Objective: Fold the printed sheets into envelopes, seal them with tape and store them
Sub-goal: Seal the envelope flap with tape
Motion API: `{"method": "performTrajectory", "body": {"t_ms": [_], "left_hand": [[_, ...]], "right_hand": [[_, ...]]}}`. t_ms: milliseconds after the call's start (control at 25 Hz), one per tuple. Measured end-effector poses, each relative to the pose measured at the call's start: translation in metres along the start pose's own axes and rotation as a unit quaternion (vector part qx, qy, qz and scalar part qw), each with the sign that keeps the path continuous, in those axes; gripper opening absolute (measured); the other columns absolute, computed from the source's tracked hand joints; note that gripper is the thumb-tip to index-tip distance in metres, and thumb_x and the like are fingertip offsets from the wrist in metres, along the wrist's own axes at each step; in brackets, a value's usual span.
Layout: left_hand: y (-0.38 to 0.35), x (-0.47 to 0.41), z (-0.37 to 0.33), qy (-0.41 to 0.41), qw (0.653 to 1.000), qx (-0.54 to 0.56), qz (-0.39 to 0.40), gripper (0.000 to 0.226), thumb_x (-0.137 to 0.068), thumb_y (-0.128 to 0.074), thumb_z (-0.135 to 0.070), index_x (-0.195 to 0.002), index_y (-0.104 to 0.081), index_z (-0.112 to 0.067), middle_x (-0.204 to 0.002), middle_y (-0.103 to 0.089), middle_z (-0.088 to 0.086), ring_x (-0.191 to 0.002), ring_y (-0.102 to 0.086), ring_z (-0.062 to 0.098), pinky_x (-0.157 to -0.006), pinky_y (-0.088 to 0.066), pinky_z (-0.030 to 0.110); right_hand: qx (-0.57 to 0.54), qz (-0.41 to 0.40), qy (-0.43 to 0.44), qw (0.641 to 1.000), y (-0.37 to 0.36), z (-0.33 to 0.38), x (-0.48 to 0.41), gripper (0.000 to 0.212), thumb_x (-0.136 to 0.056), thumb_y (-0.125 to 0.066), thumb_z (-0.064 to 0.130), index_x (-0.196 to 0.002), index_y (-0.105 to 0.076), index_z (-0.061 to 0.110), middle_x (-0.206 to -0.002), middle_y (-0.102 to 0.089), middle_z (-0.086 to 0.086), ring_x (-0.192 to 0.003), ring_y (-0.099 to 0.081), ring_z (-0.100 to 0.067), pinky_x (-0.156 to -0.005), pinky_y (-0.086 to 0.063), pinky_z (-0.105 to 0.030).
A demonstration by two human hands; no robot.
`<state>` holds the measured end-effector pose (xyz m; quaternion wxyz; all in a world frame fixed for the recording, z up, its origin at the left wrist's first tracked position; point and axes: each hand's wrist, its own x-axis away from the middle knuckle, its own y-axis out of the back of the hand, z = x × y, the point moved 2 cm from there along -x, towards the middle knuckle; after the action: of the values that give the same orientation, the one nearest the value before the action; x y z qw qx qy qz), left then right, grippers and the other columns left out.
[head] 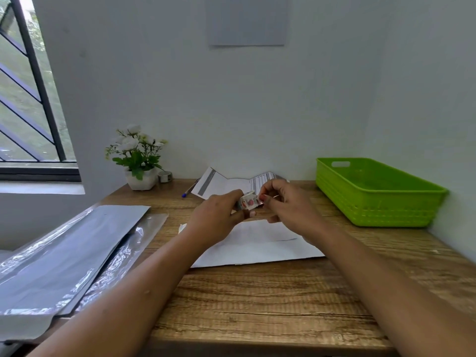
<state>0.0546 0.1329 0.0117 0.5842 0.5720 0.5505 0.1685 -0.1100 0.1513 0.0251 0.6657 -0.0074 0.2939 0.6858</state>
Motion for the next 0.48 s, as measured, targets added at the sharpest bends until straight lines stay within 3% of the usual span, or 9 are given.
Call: {"method": "performTrajectory", "body": {"t_ms": [200,480], "left_hand": [[-0.0009,0.0007,0.0002,0.016,0.999,-0.025,0.016,0.033,-0.090,-0.048,-0.054,-0.105,-0.048,-0.024,-0.090,-0.059,-0.003,-0.075,-0.055,0.016,-0.056,-0.039,0.029],[-0.0003,0.0023,-0.0018,0.033,0.998,-0.057,0.013,0.032,-0.091,-0.048,-0.052,-0.105,-0.049,-0.023,-0.089,-0.059,-0.004,-0.075,-0.055,0.016,-0.057,-0.040,0.028]], "right_hand": [[0.015,-0.001,-0.011,1.000,-0.0016,-0.0023,-0.0005,0.012,-0.096,-0.051,0.012,-0.090,-0.058,0.020,-0.090,-0.060,0.000,-0.080,-0.060,-0.011,-0.056,-0.054,-0.020],[0.007,0.006,-0.012,1.000,-0.0025,-0.0021,0.0002,0.016,-0.096,-0.050,0.010,-0.087,-0.056,0.022,-0.098,-0.061,-0.005,-0.086,-0.063,-0.016,-0.057,-0.055,-0.020]]}}
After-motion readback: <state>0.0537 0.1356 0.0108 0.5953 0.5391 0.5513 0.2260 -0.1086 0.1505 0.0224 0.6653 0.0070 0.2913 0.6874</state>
